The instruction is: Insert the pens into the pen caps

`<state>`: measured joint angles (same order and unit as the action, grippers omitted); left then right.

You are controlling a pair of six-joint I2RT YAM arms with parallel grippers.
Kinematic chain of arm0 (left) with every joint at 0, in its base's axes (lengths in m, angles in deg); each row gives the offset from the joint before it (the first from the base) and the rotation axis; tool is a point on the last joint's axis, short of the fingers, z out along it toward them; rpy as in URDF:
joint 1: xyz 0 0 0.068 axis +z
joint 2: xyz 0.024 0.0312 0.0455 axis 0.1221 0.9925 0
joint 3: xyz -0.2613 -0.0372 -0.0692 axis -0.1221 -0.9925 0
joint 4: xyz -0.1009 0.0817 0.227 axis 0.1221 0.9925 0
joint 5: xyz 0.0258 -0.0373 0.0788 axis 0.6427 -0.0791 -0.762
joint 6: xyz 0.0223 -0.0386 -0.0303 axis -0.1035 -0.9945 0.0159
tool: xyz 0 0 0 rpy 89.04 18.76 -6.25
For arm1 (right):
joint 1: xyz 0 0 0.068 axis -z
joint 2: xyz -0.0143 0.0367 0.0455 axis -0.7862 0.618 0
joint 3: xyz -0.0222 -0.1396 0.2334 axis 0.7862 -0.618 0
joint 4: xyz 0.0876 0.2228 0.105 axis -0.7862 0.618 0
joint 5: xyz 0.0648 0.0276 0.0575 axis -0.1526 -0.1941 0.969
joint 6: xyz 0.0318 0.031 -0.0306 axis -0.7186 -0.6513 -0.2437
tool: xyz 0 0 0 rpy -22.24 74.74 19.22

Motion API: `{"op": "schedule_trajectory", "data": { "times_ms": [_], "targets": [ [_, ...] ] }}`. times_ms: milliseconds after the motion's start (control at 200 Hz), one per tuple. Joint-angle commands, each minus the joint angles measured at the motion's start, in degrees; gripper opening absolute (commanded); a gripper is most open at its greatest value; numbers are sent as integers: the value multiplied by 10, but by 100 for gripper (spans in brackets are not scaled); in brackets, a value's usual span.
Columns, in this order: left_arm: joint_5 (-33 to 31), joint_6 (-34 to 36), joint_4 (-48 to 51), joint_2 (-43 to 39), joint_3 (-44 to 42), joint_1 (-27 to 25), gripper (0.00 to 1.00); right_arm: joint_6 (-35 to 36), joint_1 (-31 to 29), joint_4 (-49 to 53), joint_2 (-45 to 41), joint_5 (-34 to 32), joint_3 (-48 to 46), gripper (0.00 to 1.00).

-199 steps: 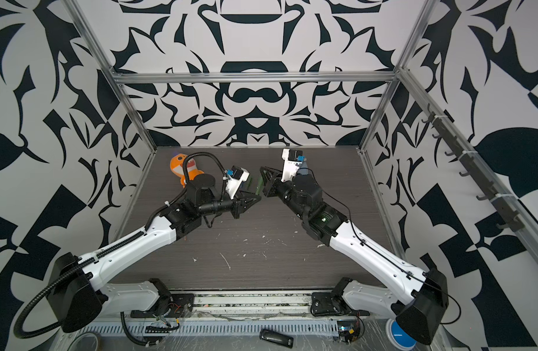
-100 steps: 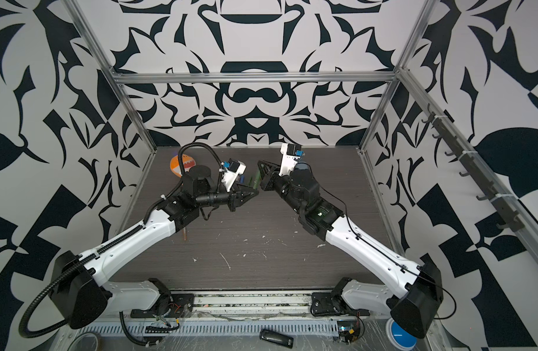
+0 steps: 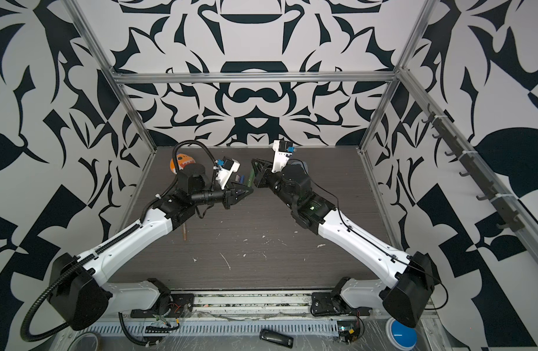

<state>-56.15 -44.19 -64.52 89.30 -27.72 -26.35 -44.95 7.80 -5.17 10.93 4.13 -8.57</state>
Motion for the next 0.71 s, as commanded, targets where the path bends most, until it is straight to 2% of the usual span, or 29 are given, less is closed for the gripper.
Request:
{"op": "schedule_trajectory", "data": {
  "times_ms": [0, 300, 460, 615, 700],
  "targets": [
    [-85, -43, -243, -18, 105, 41, 0, 7, -71, 306, 47, 154, -42, 0],
    [-78, -56, -231, 4, 132, 59, 0, 14, -84, 314, 57, 153, -37, 1],
    [-38, -57, -212, -5, 89, 59, 0, 11, -83, 304, 32, 133, -10, 4],
    [23, -45, -185, -49, -8, 57, 0, 44, -73, 327, 11, 70, 94, 14],
    [34, -17, -138, -80, -55, 56, 0, 65, -73, 349, -2, 34, 176, 25]
  ]
}}
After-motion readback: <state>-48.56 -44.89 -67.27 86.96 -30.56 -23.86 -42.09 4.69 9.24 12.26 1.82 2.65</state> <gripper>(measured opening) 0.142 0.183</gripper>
